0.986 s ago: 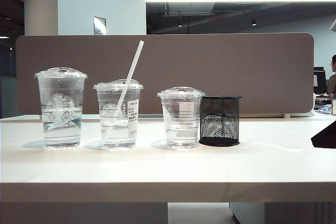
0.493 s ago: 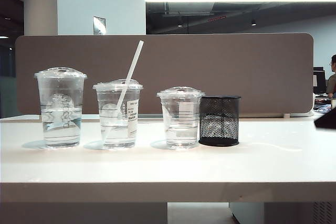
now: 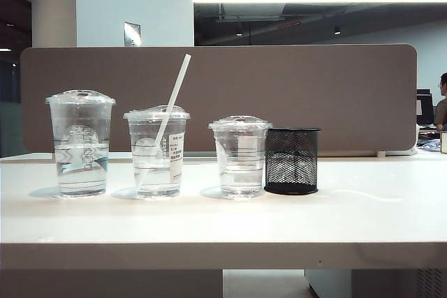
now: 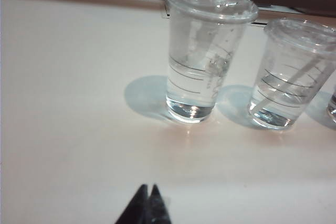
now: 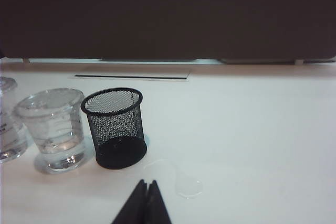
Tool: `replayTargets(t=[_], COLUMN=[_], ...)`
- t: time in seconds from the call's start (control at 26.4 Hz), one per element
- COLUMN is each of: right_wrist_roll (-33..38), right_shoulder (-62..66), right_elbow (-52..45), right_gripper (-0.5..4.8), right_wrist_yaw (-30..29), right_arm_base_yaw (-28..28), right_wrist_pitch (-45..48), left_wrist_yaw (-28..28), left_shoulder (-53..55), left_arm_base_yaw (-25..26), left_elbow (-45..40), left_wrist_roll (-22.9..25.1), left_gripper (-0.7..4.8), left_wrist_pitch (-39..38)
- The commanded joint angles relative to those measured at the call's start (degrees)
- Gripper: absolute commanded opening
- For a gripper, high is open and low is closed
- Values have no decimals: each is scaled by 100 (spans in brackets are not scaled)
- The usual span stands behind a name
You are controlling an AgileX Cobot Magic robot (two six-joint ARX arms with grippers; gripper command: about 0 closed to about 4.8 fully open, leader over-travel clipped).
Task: Pick up the straw and insert it into the medium coffee cup.
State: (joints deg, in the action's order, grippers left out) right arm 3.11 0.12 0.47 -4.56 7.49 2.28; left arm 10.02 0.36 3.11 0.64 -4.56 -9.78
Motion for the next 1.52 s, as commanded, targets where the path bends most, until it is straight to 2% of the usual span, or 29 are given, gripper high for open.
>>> replayTargets(t=[0.04, 0.42, 0.53, 0.61, 0.64, 0.72, 0.76, 1.52], right_wrist_roll=[11, 11, 20, 17, 17, 13, 15, 13], right_shoulder=[-11, -11, -11, -11, -11, -11, -11, -11], right_elbow=[-44, -44, -44, -44, -44, -44, -42, -42], right_gripper=[-4, -3, -4, -5, -5, -5, -5, -4], right_wrist_yaw=[-7, -4, -2, 236, 555, 1023, 1069, 868], right_arm_base_yaw=[-11, -4, -4, -7, -7, -7, -4, 2], right_wrist_pitch=[76, 50, -372, -767, -957, -1108, -1113, -1239], left_wrist_yaw=[9, 11, 11, 11, 11, 9, 7, 24], left_shoulder=[4, 4, 4, 4, 4, 4, 4, 4], left_arm_base_yaw=[-2, 2, 2, 2, 2, 4, 4, 2], left_elbow=[-13, -13, -13, -13, -13, -13, -13, -13], left_wrist_roll=[4, 4, 4, 4, 4, 4, 4, 7], left_gripper=[-4, -4, -4, -4, -4, -4, -4, -4], left_wrist_pitch=[37, 39, 37, 35, 35, 33, 33, 39])
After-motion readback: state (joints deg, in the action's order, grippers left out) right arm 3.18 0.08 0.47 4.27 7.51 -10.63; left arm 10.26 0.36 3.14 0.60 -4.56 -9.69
